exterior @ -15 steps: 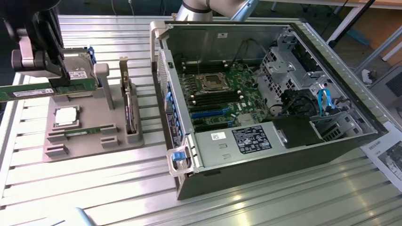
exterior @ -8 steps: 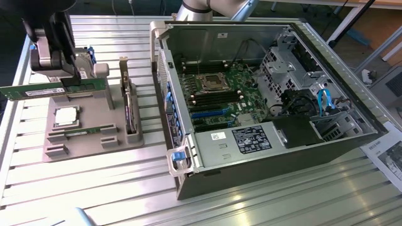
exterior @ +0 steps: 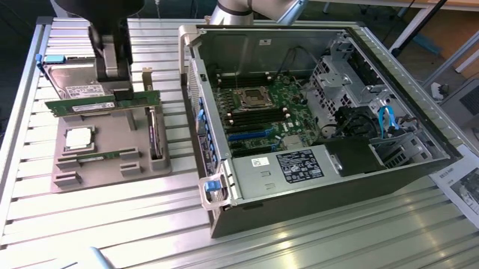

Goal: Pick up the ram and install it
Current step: 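Pick up the ram and move it above insertion slot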

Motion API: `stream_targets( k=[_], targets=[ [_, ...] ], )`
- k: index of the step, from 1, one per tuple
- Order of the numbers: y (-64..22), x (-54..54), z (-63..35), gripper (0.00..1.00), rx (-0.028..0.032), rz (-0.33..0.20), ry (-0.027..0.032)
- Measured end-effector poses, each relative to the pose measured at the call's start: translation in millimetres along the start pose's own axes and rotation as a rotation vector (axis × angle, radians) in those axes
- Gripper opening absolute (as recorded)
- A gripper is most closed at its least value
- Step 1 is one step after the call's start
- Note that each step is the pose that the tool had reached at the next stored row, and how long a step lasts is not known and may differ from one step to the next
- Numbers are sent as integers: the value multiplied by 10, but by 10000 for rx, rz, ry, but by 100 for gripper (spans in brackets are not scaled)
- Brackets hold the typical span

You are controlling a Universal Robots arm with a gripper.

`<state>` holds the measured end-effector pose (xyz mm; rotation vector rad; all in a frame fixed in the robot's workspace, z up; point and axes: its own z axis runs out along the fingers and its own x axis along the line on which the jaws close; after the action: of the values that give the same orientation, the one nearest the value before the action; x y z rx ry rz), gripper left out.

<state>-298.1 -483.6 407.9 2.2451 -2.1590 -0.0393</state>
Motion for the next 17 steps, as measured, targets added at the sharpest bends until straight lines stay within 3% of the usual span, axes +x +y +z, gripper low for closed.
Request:
stream_targets(
  k=[2,5,17],
  targets=[
    [-100,7,-3,12,-5,0,-1],
    [-351,23,-12,12,-20,0,-2],
    [-856,59,-31,12,-53,0,-3]
  ],
)
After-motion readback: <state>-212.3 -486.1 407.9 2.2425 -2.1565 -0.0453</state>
